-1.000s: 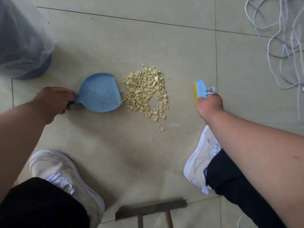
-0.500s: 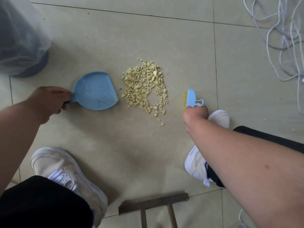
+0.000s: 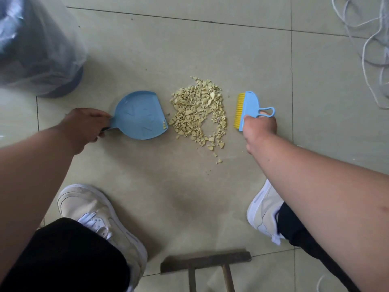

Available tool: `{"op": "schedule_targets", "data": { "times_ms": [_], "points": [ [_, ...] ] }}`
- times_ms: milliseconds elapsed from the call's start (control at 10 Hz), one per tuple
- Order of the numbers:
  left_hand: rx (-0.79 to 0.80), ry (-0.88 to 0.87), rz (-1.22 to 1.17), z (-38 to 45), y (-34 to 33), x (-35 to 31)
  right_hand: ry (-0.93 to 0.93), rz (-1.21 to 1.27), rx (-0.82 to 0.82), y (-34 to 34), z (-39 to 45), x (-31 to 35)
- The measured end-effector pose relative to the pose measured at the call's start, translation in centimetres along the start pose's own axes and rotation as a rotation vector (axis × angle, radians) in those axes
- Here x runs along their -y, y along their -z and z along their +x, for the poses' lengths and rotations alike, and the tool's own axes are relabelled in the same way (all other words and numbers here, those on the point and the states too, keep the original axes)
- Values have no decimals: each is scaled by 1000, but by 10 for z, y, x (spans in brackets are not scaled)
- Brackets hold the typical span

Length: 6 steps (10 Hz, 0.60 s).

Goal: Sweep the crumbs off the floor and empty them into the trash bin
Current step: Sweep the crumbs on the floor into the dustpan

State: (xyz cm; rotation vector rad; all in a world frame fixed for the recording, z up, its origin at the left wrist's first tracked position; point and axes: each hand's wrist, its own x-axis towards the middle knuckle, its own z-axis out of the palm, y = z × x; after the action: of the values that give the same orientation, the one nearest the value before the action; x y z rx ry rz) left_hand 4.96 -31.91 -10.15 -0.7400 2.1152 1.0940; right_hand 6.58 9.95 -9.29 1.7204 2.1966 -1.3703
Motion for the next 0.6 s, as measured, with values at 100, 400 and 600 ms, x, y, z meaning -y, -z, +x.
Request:
{"op": "schedule_targets", "data": {
  "times_ms": [100, 400, 600],
  "points": [
    [-16, 0, 12, -1, -2, 1, 113, -239, 80, 33, -2, 5],
    [-71, 10, -22, -6, -2, -4, 373, -1007, 991, 33, -7, -9],
    [75, 97, -201, 6, 2, 11, 652, -1412, 906, 13, -14, -14]
  ]
}}
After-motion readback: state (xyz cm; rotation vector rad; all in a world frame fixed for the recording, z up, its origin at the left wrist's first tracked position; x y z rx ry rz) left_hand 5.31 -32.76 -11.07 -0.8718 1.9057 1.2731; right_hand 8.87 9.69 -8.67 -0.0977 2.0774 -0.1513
